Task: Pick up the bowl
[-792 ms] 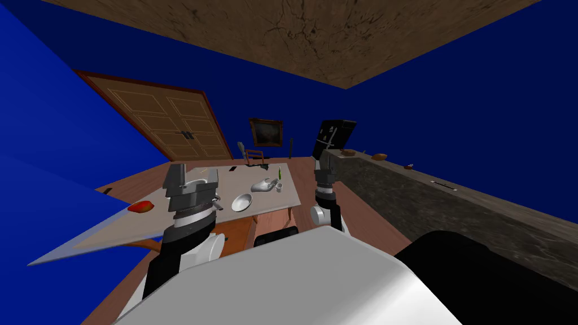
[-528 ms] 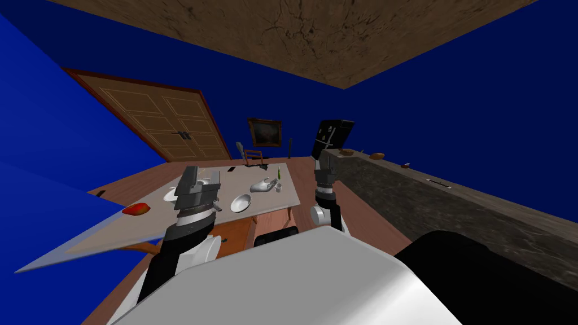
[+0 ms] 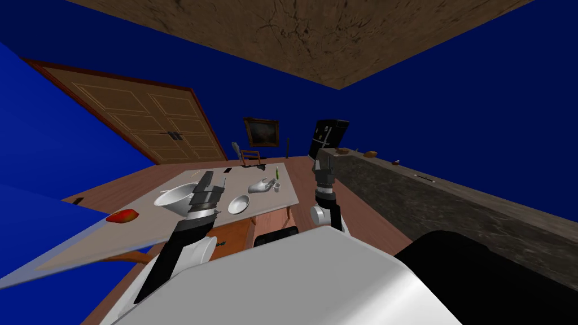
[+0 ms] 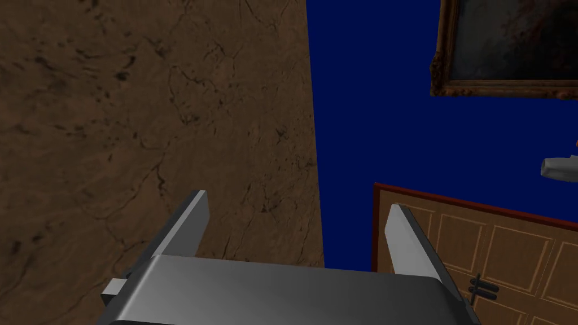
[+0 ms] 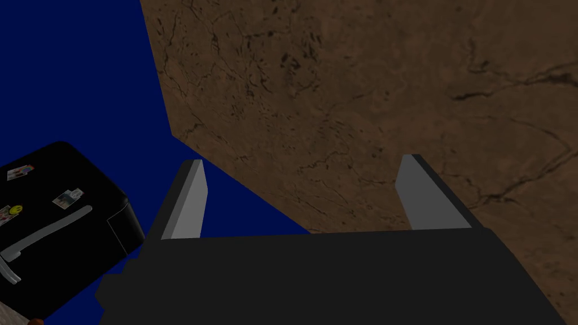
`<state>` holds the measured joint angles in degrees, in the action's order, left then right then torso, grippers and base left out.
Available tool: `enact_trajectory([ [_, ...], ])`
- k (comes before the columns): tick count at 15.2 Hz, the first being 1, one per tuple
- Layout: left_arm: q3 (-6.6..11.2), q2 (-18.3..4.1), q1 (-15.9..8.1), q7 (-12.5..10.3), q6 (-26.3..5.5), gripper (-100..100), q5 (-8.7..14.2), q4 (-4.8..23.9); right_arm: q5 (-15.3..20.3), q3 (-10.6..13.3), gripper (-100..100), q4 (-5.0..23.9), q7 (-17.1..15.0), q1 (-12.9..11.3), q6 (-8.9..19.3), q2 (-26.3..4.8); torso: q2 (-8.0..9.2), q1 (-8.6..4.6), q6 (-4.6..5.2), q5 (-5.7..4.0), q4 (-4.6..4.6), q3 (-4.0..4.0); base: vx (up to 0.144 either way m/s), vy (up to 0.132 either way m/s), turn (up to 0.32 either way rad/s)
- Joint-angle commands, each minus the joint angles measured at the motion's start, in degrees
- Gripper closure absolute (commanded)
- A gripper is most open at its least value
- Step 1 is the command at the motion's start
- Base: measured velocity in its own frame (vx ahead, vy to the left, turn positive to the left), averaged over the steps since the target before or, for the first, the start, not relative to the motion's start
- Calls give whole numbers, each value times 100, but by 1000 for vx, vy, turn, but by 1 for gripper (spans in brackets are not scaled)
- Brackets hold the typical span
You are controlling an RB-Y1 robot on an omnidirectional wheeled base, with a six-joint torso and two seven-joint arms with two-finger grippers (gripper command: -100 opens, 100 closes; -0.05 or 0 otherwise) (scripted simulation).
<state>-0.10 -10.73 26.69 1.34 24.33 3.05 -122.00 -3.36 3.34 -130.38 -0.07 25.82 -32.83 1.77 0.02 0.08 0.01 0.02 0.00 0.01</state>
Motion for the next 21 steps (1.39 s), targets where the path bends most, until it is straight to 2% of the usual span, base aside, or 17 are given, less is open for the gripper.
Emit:
enact_trajectory([
  [1, 44, -69, -76, 5, -220, -100, 51, 122, 0, 0, 0, 0, 0, 0, 0, 0, 0, 0, 0, 0, 0, 0, -10, 10, -71],
  [2, 109, -158, -141, -1, -380, -100, 125, 307, 0, 0, 0, 0, 0, 0, 0, 0, 0, -1, 0, 0, 0, 0, -10, 9, -91],
  [3, 109, -158, -141, -1, -425, -100, 125, 307, 0, 0, 0, 0, 0, 0, 0, 0, 0, -1, 1, 0, 0, 0, -8, 10, -79],
  [4, 177, -243, -210, -7, -602, -100, 203, 503, 0, 0, 0, 0, 0, 0, 0, 0, -1, -1, 0, 0, 0, 0, -11, 9, -95],
  [5, 177, -243, -210, -7, -643, -100, 203, 503, 0, 0, 0, 0, 0, 0, 0, 0, 0, -1, 0, 0, 0, 0, -11, 11, -80],
  [12, 477, -533, -518, -34, -1501, -100, 547, 1292, 0, 0, 0, 0, 0, 0, 0, 0, 0, -1, 0, 0, 0, 0, -11, 12, -97],
  [14, 477, -533, -518, -34, -1619, -100, 547, 1379, 0, 0, 0, 0, 0, 0, 0, 0, 1, 0, -1, 0, 0, 0, -11, 10, -62],
  [15, 557, -595, -601, -41, -1829, -100, 640, 1577, 0, 0, 0, 0, 0, 0, 0, 0, 0, -1, -1, 0, 0, 0, -10, 6, -83],
  [16, 557, -595, -601, -41, -1884, -100, 640, 1616, 0, 0, 0, 0, 0, 0, 0, 0, -1, -1, 0, 0, 0, 0, -10, 7, -95],
  [17, 638, -652, -687, -49, -2023, -100, 733, 1807, 0, 0, 0, 0, 0, 0, 0, 0, 0, -2, -1, 0, 0, 0, -11, 8, -136],
  [19, 638, -652, -687, -49, -2154, -100, 733, 1858, 0, 0, 0, 0, 0, 0, 0, 0, 0, -1, -1, -1, 0, 0, -9, 10, -60],
  [20, 721, -704, -774, -56, -2368, -100, 828, 2057, 0, 0, 0, 0, 0, 0, 0, 0, -1, -2, -2, 0, 0, 0, -10, 5, -79],
  [21, 721, -704, -774, -56, -2430, -100, 828, 2105, 0, 0, 0, 0, 0, 0, 0, 0, 0, -2, 0, -1, 0, 0, -10, 6, -98],
])
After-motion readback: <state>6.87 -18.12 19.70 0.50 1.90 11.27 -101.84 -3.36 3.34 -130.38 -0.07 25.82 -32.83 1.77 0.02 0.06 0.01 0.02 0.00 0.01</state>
